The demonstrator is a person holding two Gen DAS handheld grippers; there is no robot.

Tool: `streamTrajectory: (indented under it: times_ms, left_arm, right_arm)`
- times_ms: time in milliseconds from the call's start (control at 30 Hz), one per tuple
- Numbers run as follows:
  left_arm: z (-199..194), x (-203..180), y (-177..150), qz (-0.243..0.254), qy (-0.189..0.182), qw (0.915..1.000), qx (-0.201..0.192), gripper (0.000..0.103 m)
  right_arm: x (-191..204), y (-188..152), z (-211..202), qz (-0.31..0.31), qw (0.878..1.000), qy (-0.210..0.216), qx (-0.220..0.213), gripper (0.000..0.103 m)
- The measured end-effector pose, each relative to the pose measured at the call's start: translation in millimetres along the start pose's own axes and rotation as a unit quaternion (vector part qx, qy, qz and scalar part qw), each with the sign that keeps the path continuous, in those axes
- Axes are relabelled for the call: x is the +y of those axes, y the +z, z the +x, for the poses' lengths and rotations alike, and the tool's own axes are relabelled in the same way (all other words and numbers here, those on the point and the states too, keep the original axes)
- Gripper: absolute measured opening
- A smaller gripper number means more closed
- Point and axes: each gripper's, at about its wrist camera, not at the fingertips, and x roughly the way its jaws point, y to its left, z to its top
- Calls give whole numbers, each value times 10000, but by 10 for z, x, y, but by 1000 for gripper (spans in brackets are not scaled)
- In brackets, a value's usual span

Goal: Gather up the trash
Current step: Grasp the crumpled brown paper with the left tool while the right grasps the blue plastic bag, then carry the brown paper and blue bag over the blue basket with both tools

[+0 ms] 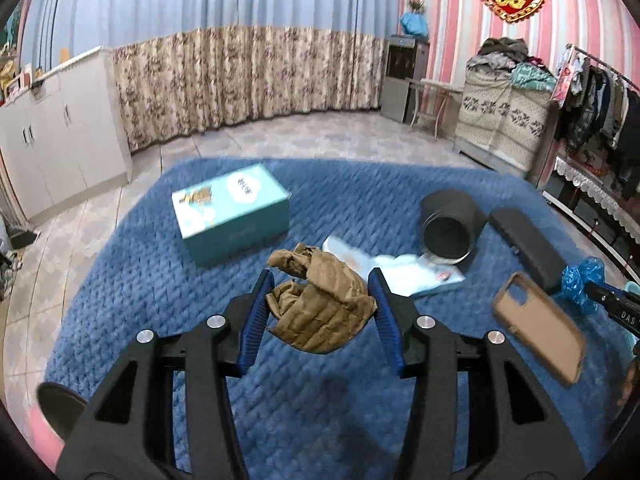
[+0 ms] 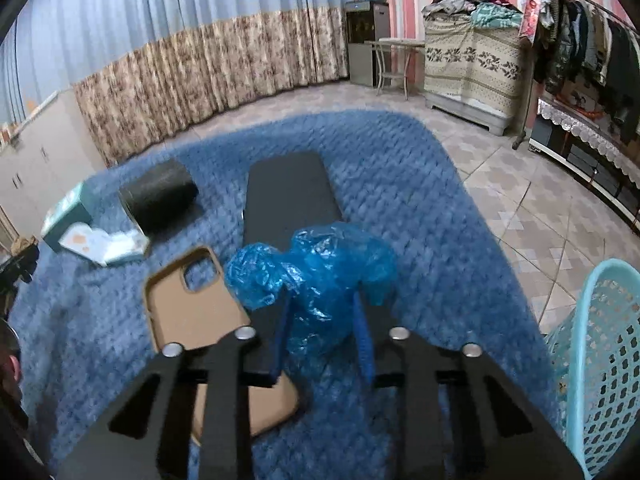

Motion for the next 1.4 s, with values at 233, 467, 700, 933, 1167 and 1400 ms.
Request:
streamTrajectory:
  times_ms: [233,467,700,933,1167,1400]
  left_arm:
    - [-217,-215,120,114,-140,9995,-274,48]
    - [-354,-510,158,358,-301,9979,-448,48]
    - [-433,-931,206,509,-644,9952,-534,48]
    - [-516,-1589,258,830,-1146,9876,-679,48]
    - [-562,-2404,192,1145,-1759,9756,-648,48]
    - [-732,-3160,48,1567,-2351,9558,-812,48]
  right_arm:
    - [-125,57,-330,-4,9990,-169,-413,25]
    - [-411,96,-750,116,9951,-319,-928,25]
    - [-865,53,-1127,525,9879,-586,-1335,25]
    - [-1347,-35,-1408,881,9785,-973,-1592,25]
    - [-1909,-221,-1676,1385,9648,-1338,-1790,25]
    - [-2343,-401,-1719,1777,9531,-1655,-1806,25]
